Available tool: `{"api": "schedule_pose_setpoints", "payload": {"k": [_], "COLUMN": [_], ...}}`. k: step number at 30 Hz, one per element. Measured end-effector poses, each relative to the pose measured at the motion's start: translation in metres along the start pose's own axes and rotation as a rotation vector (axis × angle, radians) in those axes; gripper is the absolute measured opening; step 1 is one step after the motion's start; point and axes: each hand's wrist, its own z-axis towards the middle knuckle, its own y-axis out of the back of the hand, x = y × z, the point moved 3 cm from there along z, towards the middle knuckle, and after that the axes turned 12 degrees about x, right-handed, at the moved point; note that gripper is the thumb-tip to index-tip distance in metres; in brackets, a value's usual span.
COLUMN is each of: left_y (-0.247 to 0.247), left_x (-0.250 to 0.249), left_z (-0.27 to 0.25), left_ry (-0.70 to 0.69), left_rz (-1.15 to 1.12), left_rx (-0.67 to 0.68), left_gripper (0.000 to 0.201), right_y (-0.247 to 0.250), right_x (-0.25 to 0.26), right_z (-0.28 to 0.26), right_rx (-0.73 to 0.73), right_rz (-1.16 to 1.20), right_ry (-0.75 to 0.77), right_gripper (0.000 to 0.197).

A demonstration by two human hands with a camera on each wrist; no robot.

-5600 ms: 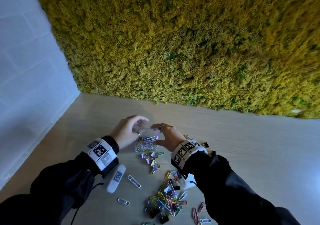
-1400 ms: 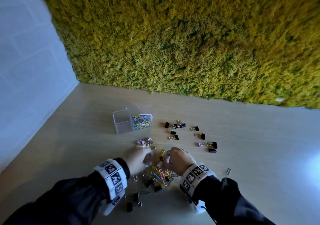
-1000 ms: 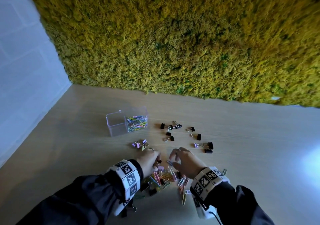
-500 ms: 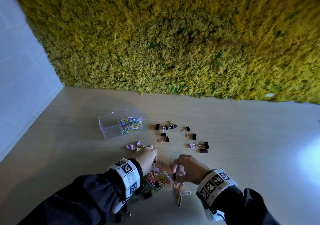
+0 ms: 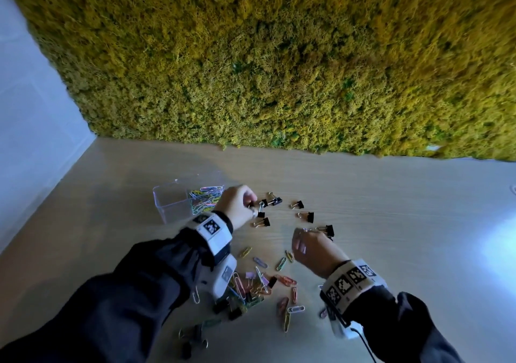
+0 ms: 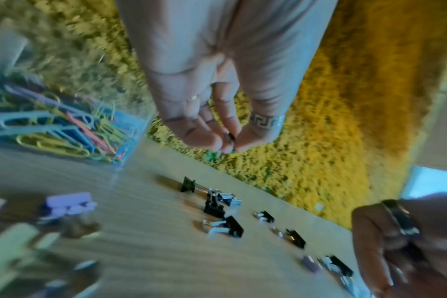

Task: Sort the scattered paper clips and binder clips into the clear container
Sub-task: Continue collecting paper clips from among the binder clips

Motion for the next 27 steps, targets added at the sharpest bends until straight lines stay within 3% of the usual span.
{"api": "schedule_pose_setpoints", "payload": {"k": [3,6,10,13,20,24,27], "left_y": [0.002,0.003,-0.012,-0.033,-0.049,-0.053,-0.049], "left_x": [0.006,0.01,0.014,0.021,0.018,0.013,0.015], "left_z": [0.013,0.006,-0.024,-0.039,-0.046,-0.052,-0.051], "left_ry": [0.023,0.017,-0.034,0.027,0.004,-0.027,-0.025], "left_rz": [-0.122,-0.032,0.277,0.512,0.657,0.723,0.64], "left_rx": [-0.014,0.052,0.453,0.634,0.592,0.567,0.598], "left_gripper": [0.023,0.021,0.021,0.035,0.019,0.011,0.021], "right_y": [0.01,0.002,-0.015,-0.021,-0.03,-0.036,-0.038], "right_x": [-0.006,-0.003,0.003,0.021,0.043,0.045,0.043], "right_z": [0.008,0.008,0.0,-0.002,0.005,0.002,0.0], "right_rx": [-0.043,0.071,0.195,0.192,0.3,0.281,0.279], "right_rz": [0.145,0.174,0.07,0.089,0.045,-0.158,-0.061], "right_ry": [-0.048,0.02,0.084,0.175,0.157,0.195,0.207], "right_gripper": [0.017,0.022,0.006,0.018,0.02,0.023,0.021]}}
